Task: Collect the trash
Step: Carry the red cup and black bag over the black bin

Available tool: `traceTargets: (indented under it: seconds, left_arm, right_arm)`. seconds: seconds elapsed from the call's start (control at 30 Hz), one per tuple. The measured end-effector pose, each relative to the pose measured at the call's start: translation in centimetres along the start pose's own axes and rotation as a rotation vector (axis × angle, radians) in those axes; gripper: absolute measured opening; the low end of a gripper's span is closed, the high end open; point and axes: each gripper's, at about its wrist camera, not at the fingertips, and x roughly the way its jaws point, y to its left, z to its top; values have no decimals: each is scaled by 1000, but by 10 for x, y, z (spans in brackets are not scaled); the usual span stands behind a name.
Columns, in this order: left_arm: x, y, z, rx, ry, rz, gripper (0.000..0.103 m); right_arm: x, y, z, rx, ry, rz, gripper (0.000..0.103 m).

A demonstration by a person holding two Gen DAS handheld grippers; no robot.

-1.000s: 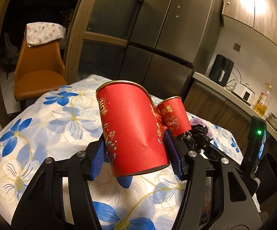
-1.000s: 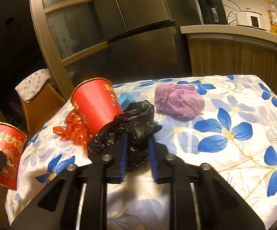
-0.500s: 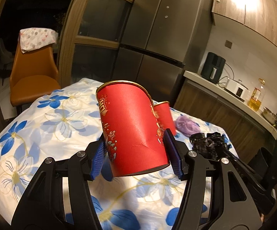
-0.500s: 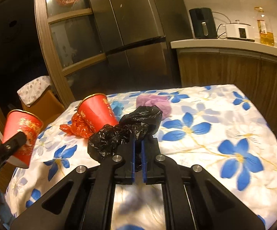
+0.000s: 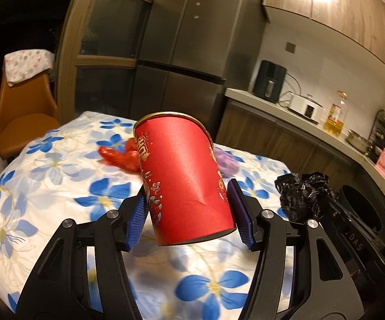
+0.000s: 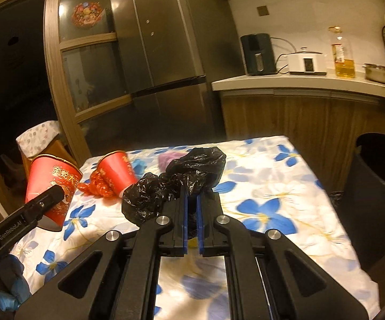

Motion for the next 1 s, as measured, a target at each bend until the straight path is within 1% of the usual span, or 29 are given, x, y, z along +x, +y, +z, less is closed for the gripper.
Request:
traceTargets:
  seconds: [0.47, 0.83, 1.0]
  left_arm:
    - [12, -74, -10, 104, 22, -103, 57]
    - [23, -142, -10, 184, 16, -206, 57]
    - [29, -180, -10, 225, 14, -263, 57]
  right_arm:
    - [-46, -67, 4, 73, -67, -130, 6]
    - [-76, -117, 9, 118, -121, -235, 6]
    - [-90, -141, 13, 143, -150, -296, 6]
